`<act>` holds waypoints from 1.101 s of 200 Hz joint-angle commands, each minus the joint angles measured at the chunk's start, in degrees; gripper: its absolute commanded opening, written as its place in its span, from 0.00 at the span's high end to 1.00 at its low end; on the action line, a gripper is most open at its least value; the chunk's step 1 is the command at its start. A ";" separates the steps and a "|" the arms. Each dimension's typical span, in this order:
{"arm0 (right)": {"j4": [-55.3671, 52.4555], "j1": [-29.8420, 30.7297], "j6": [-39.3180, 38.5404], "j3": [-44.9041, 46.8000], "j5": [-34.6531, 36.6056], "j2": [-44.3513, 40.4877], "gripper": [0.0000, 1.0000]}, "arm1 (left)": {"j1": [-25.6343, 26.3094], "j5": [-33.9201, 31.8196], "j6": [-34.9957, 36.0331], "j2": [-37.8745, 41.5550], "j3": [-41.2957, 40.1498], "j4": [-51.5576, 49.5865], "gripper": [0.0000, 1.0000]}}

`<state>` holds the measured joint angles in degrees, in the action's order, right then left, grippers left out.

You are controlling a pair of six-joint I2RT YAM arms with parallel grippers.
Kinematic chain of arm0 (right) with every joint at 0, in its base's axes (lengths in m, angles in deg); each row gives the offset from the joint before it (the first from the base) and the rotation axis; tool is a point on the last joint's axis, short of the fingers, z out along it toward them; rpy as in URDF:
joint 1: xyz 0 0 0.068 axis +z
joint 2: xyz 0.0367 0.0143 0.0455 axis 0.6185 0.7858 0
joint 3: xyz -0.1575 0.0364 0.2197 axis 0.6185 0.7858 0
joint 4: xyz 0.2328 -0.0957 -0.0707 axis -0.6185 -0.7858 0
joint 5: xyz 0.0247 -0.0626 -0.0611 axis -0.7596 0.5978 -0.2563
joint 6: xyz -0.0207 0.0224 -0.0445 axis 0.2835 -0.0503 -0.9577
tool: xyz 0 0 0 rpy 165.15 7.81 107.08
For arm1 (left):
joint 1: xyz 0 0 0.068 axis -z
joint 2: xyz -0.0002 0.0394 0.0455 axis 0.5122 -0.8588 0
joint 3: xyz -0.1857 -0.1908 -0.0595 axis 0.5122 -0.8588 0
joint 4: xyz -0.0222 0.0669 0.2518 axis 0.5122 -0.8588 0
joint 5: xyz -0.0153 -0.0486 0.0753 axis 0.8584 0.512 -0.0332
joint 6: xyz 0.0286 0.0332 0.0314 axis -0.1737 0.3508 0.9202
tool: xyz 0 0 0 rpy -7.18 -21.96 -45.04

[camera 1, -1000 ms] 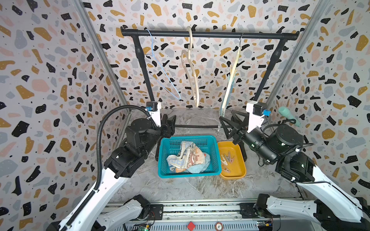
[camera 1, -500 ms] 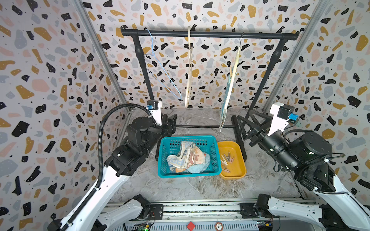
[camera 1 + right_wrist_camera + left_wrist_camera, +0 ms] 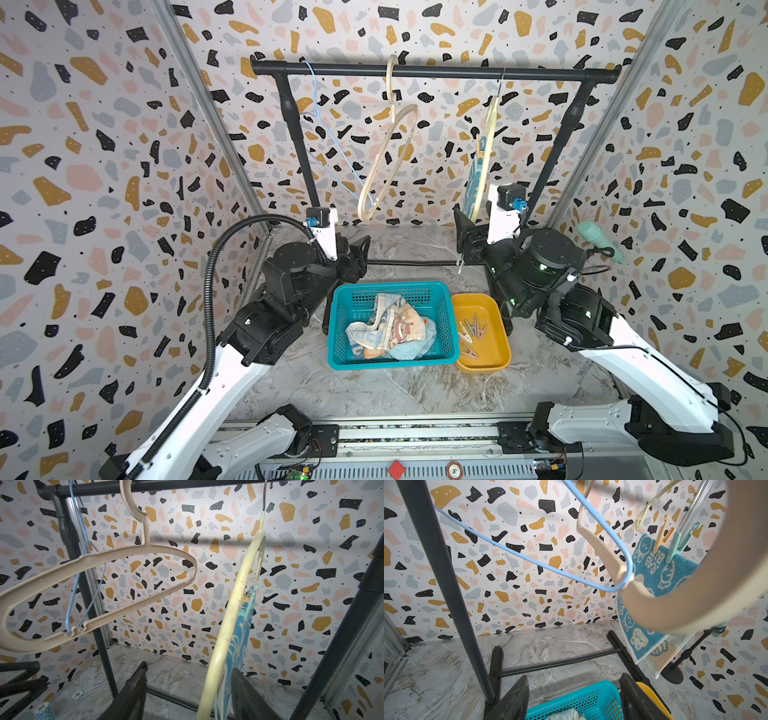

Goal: Remove the clothespins securing towels to the hanger
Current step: Pick up the hanger from the clothesline.

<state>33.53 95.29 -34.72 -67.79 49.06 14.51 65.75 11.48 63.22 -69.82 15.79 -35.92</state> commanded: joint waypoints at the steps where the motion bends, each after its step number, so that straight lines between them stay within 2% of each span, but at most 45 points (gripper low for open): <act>1: 0.94 -2.24 -1.60 -3.87 3.49 0.27 0.49 | -0.31 1.33 -0.35 0.81 -0.58 2.91 0.31; 29: 0.11 -3.92 -1.18 -4.56 2.94 1.26 0.50 | -0.31 1.48 -0.11 0.57 -0.28 2.76 0.31; 77: -2.13 -7.02 0.09 -5.04 0.81 1.40 0.59 | -0.30 1.47 0.01 0.70 -0.29 2.75 0.31; 204: -5.12 -15.28 2.69 -5.83 -6.53 2.62 0.57 | -0.29 1.39 -0.09 0.14 0.13 2.54 0.31; 220: -4.87 -15.80 2.63 -5.85 -6.67 2.67 0.61 | -0.31 1.38 -0.09 0.15 0.27 2.42 0.31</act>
<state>28.83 80.18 -32.71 -71.40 43.29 17.57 65.75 12.49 63.25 -69.88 15.70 -35.78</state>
